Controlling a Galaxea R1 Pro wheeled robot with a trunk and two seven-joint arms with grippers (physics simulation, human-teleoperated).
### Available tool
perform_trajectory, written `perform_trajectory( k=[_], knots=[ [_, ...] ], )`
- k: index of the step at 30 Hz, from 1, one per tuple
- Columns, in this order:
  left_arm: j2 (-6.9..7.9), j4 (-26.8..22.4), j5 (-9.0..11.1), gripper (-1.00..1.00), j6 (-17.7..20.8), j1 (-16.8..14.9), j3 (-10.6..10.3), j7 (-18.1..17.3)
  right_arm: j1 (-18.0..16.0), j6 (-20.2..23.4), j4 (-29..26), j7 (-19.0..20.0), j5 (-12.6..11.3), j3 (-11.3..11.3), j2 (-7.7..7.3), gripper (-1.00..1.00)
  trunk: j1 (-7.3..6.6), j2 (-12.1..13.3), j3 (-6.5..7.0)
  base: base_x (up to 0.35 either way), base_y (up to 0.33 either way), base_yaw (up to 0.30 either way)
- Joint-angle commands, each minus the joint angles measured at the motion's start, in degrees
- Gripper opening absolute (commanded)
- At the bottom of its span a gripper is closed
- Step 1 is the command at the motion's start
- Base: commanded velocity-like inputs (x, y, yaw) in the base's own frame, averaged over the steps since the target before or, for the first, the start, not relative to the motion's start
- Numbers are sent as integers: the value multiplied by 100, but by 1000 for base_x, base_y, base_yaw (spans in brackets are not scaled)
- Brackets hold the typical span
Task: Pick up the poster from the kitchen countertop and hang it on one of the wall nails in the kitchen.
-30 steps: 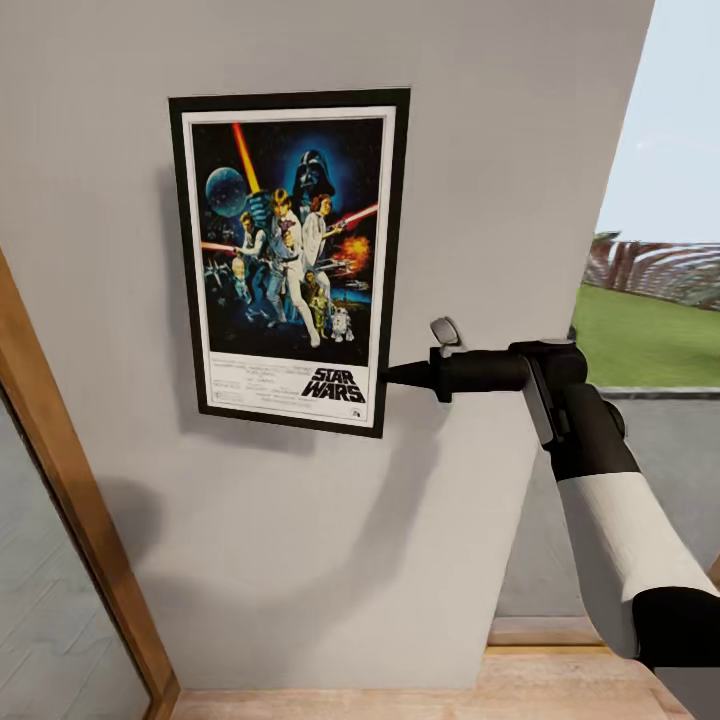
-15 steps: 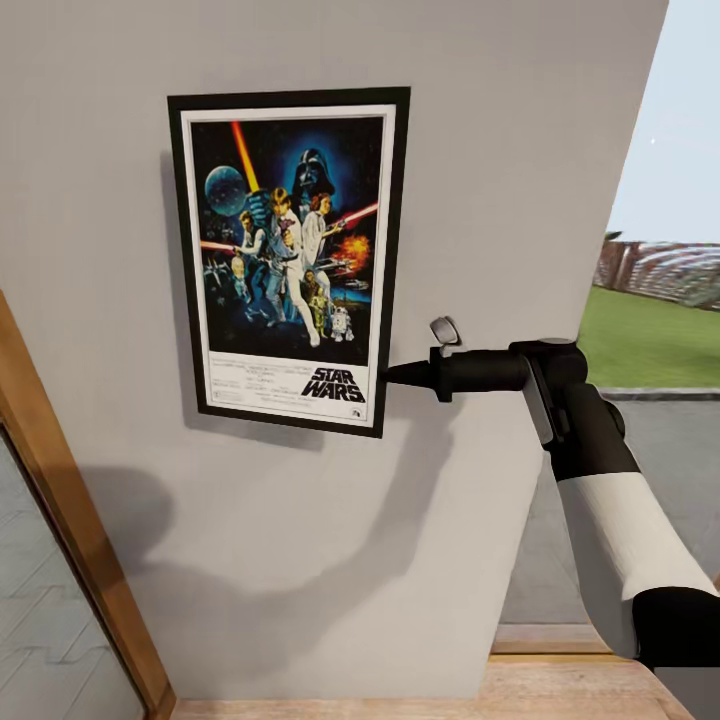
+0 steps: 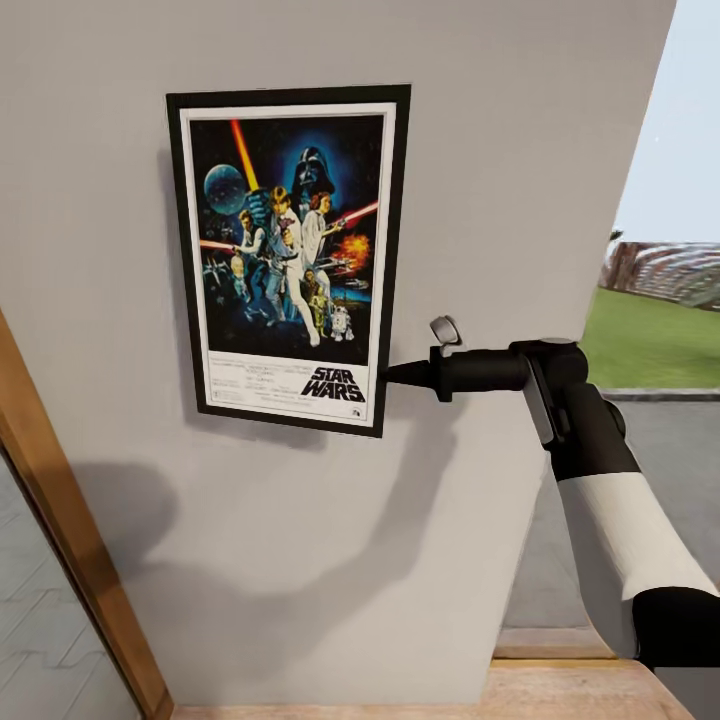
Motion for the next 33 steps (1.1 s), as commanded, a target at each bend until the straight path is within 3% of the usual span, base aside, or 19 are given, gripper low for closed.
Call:
perform_trajectory(
  k=[1,10,33],
  knots=[
    [-1,-16,0,100,37,5,4,-3,-2,83,1,17,-29,10,-5,-100,5,-2,-1,249,0,0],
    [-1,-16,0,100,37,5,4,-3,-2,83,0,17,-29,11,-5,-100,5,-2,-1,210,0,0],
    [-1,-16,-2,100,34,5,4,-3,-2,83,-8,17,-29,9,-5,-100,5,-2,-1,9,0,0]
  ],
)
